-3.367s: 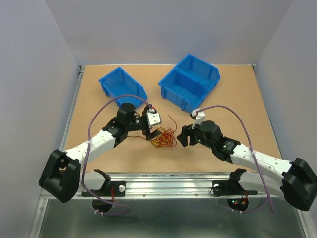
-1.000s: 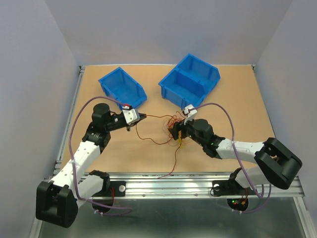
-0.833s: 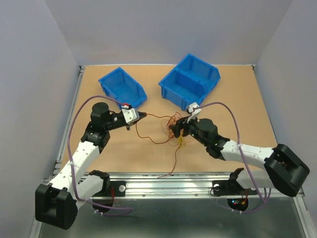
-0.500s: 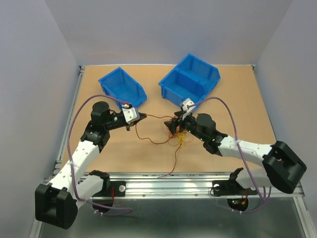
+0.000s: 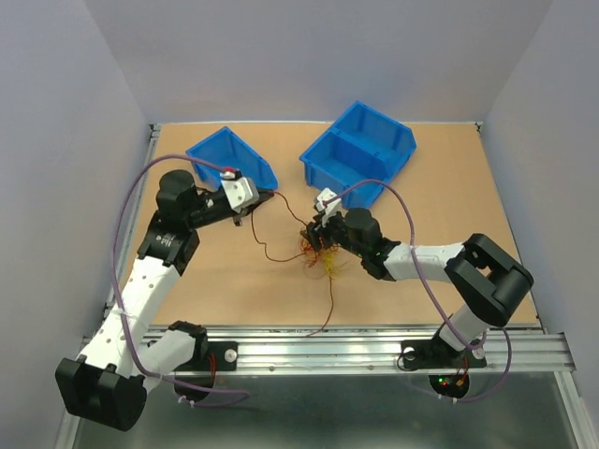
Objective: Untangle the cables
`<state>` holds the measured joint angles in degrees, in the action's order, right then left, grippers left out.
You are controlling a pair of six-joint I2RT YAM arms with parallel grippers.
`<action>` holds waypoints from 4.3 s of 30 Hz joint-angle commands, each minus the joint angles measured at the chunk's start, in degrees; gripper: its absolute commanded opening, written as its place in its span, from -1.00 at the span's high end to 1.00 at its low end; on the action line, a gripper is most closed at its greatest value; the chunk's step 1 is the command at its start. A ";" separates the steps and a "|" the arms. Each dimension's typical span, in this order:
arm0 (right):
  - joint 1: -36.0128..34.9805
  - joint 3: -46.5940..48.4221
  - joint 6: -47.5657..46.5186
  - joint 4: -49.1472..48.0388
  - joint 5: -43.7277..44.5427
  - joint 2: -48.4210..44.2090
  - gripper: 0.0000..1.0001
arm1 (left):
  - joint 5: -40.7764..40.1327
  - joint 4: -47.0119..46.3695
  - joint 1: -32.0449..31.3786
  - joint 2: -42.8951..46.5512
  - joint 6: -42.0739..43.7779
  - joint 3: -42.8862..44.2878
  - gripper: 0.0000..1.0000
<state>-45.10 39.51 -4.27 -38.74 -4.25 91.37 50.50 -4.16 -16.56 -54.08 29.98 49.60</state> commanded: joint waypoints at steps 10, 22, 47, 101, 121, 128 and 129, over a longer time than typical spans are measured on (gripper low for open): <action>-0.51 -4.08 1.99 -7.23 2.67 1.53 0.11 | -6.37 -4.00 -0.32 -11.03 -19.60 45.57 1.00; -0.51 -11.47 2.43 -7.75 3.99 -6.65 0.04 | -29.31 -8.14 1.61 -21.93 -22.50 59.98 1.00; -0.43 -15.51 3.13 -9.42 6.19 -11.39 -0.13 | -46.37 -18.42 8.29 -29.31 -19.07 59.38 1.00; -0.51 -21.58 4.10 -10.21 7.41 -21.24 -0.12 | -27.47 -6.91 16.73 -46.29 -9.24 24.93 1.00; -0.43 -20.52 4.10 -10.21 6.45 -19.74 -0.12 | -35.38 -14.10 14.18 -22.58 1.48 1.04 1.00; -0.43 -20.17 4.10 -10.21 5.92 -19.30 -0.12 | -40.13 -16.14 14.18 -16.85 4.21 -3.19 1.00; -0.43 -20.17 4.10 -10.21 5.92 -19.22 -0.12 | -40.39 -16.14 14.18 -16.15 4.65 -3.37 1.00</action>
<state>-45.10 19.64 -0.19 -45.47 2.24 71.75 12.78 -15.68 -2.50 -73.52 31.83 47.13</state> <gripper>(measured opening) 0.561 0.092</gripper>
